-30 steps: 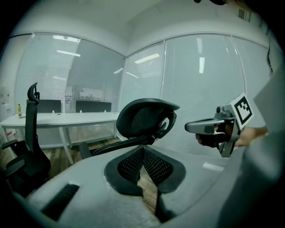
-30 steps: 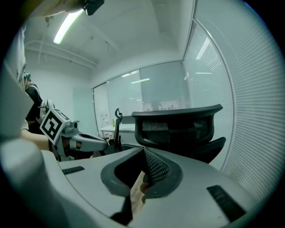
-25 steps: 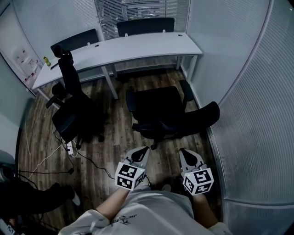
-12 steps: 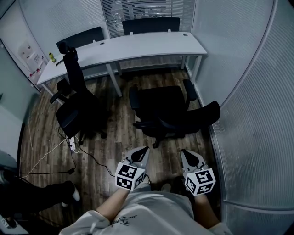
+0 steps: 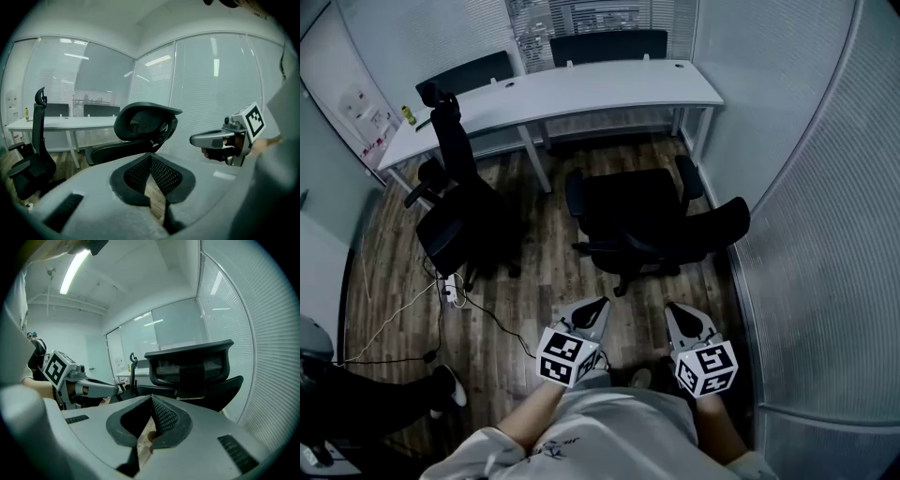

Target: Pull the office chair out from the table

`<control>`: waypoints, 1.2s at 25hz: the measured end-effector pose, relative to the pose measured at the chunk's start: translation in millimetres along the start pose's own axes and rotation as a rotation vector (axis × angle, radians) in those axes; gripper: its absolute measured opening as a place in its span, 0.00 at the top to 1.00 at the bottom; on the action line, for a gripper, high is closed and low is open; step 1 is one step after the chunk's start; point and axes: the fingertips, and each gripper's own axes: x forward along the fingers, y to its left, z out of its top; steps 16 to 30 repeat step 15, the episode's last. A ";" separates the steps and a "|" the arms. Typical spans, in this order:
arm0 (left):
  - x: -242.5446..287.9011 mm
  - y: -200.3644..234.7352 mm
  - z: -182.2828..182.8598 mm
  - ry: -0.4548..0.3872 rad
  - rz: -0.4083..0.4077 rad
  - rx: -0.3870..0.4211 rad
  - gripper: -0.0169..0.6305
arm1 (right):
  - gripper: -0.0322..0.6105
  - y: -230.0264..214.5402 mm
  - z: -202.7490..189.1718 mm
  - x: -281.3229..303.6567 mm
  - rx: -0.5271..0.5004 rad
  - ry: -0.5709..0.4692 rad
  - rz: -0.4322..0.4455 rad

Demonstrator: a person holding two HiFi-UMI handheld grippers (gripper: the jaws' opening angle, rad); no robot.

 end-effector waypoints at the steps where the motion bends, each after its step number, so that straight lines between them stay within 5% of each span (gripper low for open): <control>1: -1.2 -0.8 -0.8 0.000 -0.001 0.004 0.96 | 0.94 1.0 -0.7 -0.9 0.000 0.001 0.002; 30: -6.9 -18.8 7.4 0.003 -0.008 0.014 0.96 | 0.94 3.9 2.7 -17.5 -0.012 0.008 0.033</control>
